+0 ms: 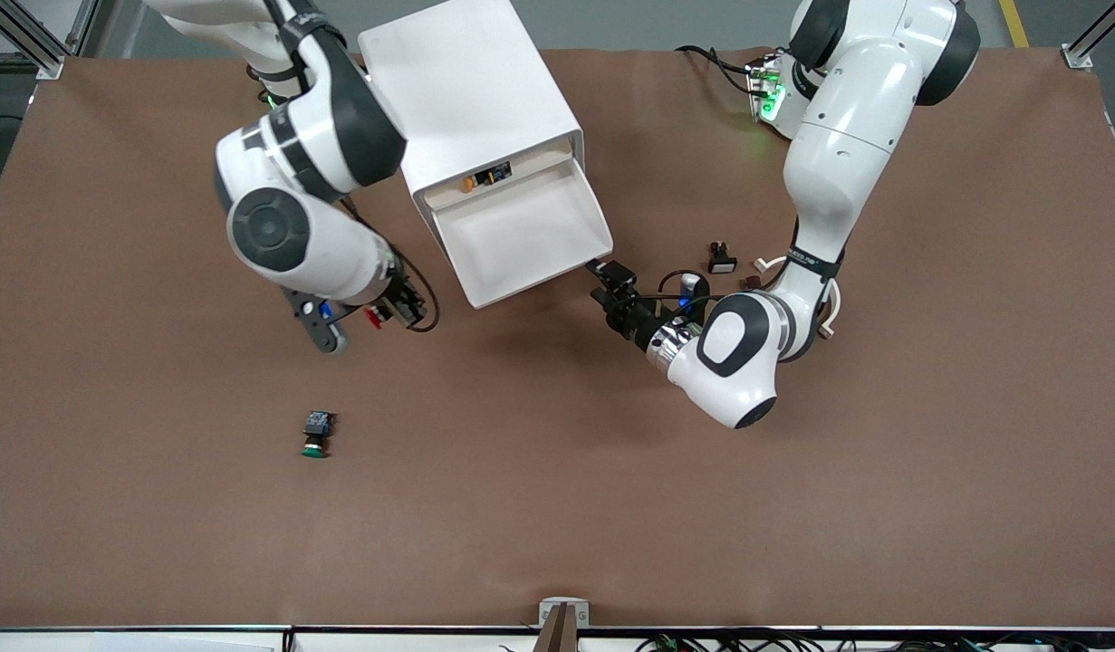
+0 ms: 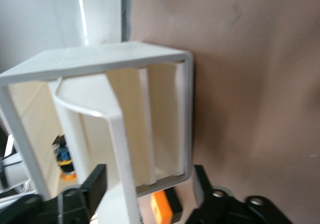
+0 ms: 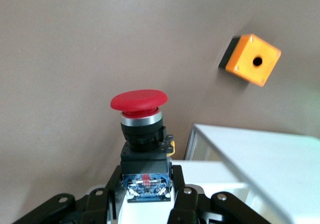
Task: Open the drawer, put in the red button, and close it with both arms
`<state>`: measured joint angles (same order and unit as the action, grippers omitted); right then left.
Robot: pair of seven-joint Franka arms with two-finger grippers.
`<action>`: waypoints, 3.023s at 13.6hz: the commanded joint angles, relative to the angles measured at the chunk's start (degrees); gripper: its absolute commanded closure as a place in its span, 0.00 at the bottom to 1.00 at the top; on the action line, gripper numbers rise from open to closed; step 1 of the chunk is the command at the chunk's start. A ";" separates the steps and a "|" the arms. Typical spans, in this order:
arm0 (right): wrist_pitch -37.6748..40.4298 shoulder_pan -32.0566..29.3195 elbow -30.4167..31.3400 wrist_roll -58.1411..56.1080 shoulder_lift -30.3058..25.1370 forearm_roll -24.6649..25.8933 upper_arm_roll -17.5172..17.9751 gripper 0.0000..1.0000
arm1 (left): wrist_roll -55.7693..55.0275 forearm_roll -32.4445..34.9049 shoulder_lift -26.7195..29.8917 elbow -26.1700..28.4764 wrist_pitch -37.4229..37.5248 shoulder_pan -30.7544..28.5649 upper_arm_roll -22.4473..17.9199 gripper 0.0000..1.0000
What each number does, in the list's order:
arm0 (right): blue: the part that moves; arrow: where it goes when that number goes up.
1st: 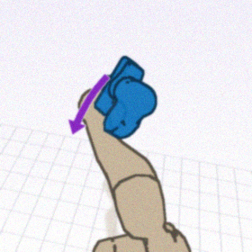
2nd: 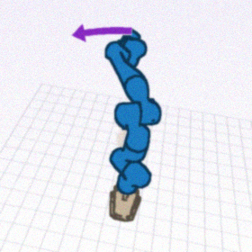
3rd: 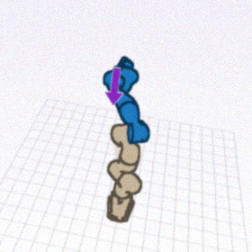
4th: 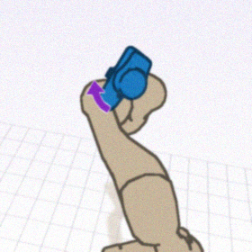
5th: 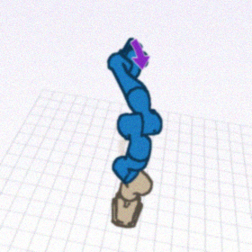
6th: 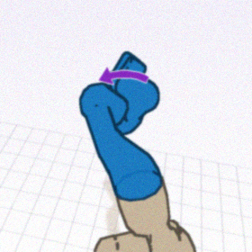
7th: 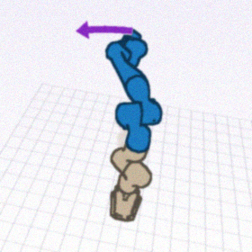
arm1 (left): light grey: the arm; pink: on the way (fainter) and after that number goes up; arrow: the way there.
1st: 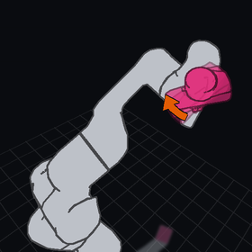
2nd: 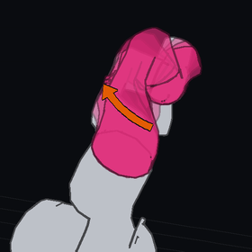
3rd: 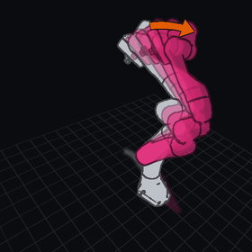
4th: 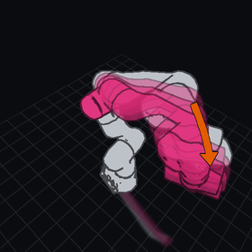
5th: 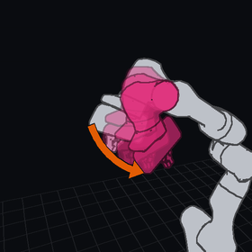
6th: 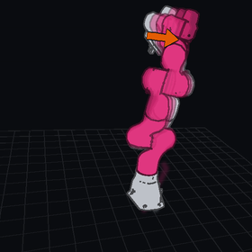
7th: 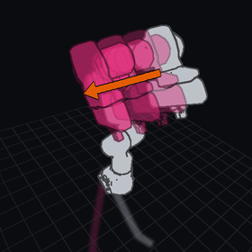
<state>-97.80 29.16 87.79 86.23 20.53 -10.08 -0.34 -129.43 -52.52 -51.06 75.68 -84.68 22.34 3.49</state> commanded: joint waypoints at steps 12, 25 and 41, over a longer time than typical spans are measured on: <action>-22.51 15.84 11.79 30.04 0.03 -1.35 -0.62 0.90 | 12.25 32.81 7.47 -5.28 1.19 -6.44 -0.59 0.01; -21.83 12.69 8.02 21.39 0.66 -1.08 -1.15 0.00 | 44.91 35.47 11.16 -5.19 -2.58 -6.44 -3.84 0.00; 6.92 -19.74 -6.76 -50.26 -7.69 6.12 -1.24 0.00 | 85.48 37.32 8.79 0.43 -32.29 10.60 -2.61 0.00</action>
<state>-91.62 11.41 80.28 39.26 15.25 -5.28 -2.72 -46.02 -16.58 -42.80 75.08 -114.85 29.98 1.00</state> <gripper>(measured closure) 0.000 0.000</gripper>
